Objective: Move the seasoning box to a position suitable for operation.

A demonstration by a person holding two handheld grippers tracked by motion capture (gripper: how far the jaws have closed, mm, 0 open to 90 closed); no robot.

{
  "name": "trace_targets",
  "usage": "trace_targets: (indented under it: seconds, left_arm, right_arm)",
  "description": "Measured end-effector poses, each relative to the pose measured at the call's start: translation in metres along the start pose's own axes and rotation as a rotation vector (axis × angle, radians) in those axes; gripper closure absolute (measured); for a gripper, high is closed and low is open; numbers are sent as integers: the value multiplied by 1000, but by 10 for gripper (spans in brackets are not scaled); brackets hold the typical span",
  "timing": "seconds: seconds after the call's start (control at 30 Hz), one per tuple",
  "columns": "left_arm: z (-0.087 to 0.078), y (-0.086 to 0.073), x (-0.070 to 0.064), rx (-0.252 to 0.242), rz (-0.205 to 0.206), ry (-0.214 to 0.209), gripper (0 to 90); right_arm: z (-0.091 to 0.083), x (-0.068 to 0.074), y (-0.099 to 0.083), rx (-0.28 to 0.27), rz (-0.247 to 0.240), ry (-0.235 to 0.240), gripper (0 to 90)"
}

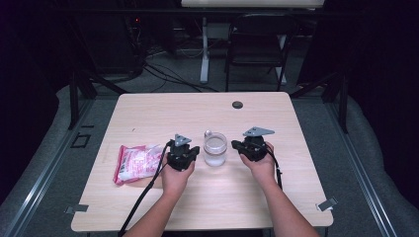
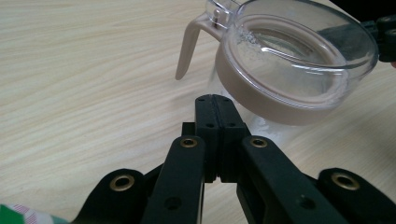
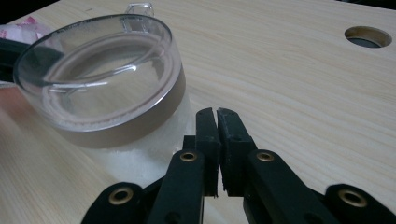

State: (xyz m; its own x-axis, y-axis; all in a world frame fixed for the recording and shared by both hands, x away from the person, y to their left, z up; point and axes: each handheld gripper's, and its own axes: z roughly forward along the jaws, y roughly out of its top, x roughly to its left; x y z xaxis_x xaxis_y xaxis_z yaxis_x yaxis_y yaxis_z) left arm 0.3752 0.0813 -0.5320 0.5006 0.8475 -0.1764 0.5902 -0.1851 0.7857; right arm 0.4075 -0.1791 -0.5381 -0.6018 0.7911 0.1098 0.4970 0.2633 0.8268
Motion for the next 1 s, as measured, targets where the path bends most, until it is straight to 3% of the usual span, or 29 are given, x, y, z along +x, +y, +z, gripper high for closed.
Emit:
trace_targets:
  seconds: [0.1, 0.43, 0.53, 0.7, 1.0]
  left_arm:
    - [3, 0, -3, 0, 15, 17, 900]
    - [7, 4, -7, -1, 25, 17, 900]
    - [8, 4, -7, 0, 9, 19, 900]
    - [6, 5, -6, 11, 32, 16, 900]
    - [0, 5, 2, 48, 83, -54, 900]
  right_arm:
    - [3, 0, 2, -6, 8, 12, 875]
    - [10, 7, 7, -6, -25, 36, 900]
    - [11, 8, 7, -3, -20, 32, 900]
    - [8, 11, 7, 17, -30, 27, 900]
    - [-9, 31, -1, 50, -108, -4, 900]
